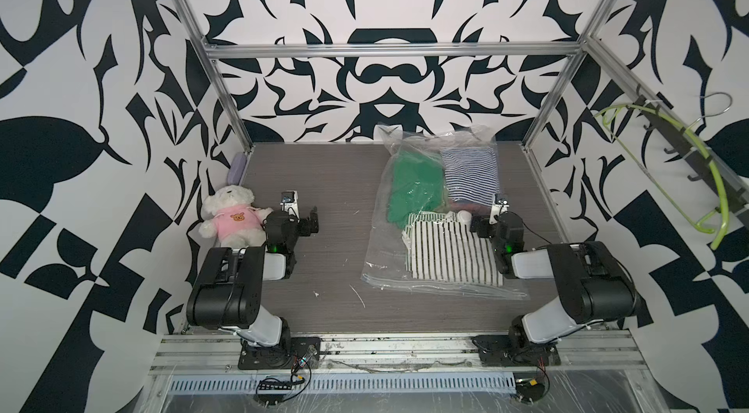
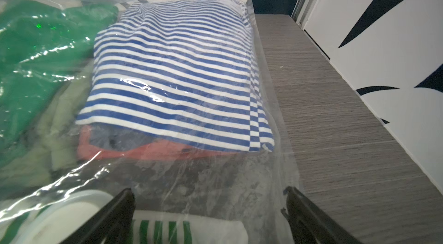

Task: Take the tank top out of the vacuum bag
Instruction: Adjust the vacuum bag at the center of the board.

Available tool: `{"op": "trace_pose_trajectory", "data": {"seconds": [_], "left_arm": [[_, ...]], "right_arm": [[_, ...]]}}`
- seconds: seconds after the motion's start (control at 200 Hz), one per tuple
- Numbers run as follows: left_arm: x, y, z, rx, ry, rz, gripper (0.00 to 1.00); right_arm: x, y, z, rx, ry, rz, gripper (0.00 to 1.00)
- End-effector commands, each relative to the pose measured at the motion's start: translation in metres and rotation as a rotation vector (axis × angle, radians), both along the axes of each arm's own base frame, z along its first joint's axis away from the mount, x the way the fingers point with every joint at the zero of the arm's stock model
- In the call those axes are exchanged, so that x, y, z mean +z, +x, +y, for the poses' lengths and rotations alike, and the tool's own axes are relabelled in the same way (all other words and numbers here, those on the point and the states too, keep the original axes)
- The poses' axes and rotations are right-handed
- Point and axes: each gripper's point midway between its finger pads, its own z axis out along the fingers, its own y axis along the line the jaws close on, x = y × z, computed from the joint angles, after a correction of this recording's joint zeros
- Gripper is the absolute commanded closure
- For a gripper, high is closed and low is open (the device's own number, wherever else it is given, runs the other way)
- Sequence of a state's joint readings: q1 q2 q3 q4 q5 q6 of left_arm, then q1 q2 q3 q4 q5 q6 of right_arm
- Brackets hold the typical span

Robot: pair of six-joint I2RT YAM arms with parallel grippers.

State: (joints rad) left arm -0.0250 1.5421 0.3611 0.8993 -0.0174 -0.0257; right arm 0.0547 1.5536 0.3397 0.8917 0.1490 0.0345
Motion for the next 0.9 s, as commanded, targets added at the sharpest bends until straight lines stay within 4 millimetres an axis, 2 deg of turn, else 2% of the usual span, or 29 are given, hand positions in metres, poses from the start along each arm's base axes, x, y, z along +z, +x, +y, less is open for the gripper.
{"op": "trace_pose_trajectory", "data": {"seconds": [0.0, 0.58, 0.65, 0.78, 0.895], "left_arm": [[0.001, 0.004, 0.002, 0.008, 0.002, 0.009, 0.0], [0.003, 0.005, 0.008, 0.041, 0.001, 0.008, 0.0], [0.012, 0.005, 0.002, 0.01, 0.001, 0.004, 0.0], [0.035, 0.006, -0.011, -0.03, 0.016, 0.107, 0.0], [0.058, 0.012, -0.032, -0.038, -0.005, 0.15, 0.0]], "right_arm": [[0.011, 0.007, 0.001, 0.002, 0.012, -0.04, 0.0], [0.013, 0.006, 0.0, -0.004, 0.0, -0.048, 0.0], [0.021, 0.005, -0.002, -0.02, -0.01, -0.059, 0.0], [0.043, 0.002, -0.001, -0.015, -0.013, -0.038, 0.0], [0.061, 0.001, 0.003, -0.015, 0.033, -0.004, 0.0]]}}
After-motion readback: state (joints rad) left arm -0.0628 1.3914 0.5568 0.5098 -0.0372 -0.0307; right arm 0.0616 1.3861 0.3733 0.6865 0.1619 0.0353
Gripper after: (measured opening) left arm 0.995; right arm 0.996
